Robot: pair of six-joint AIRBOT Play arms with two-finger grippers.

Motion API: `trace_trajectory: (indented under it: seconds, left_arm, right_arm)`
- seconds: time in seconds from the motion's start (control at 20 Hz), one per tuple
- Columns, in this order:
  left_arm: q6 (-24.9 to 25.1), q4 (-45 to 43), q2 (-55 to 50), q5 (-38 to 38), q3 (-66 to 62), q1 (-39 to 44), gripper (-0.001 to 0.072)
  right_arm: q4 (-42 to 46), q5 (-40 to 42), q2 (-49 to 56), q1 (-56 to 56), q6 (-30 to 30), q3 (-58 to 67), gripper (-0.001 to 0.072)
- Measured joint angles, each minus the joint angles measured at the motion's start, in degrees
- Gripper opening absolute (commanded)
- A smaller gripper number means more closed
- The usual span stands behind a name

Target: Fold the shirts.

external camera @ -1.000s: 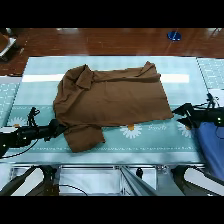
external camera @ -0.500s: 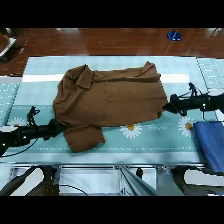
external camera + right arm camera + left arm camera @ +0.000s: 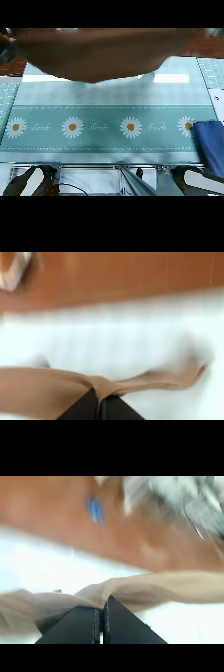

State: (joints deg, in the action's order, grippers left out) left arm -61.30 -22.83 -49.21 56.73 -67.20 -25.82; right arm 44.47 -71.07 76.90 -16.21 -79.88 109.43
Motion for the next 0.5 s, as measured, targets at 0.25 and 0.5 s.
trace_trajectory:
  seconds: [0.25,0.5]
  left_arm:
    - [-9.7,-17.0,6.3,4.5,-24.5,-1.3,0.0026]
    - [-14.2,-34.2,16.0,10.9,-33.1,0.7,0.0026]
  right_arm:
    - [6.3,-1.7,-14.4,-1.3,-2.0,9.0,0.0022]
    - [19.1,-6.4,-30.3,-1.8,-3.4,6.2,0.0022]
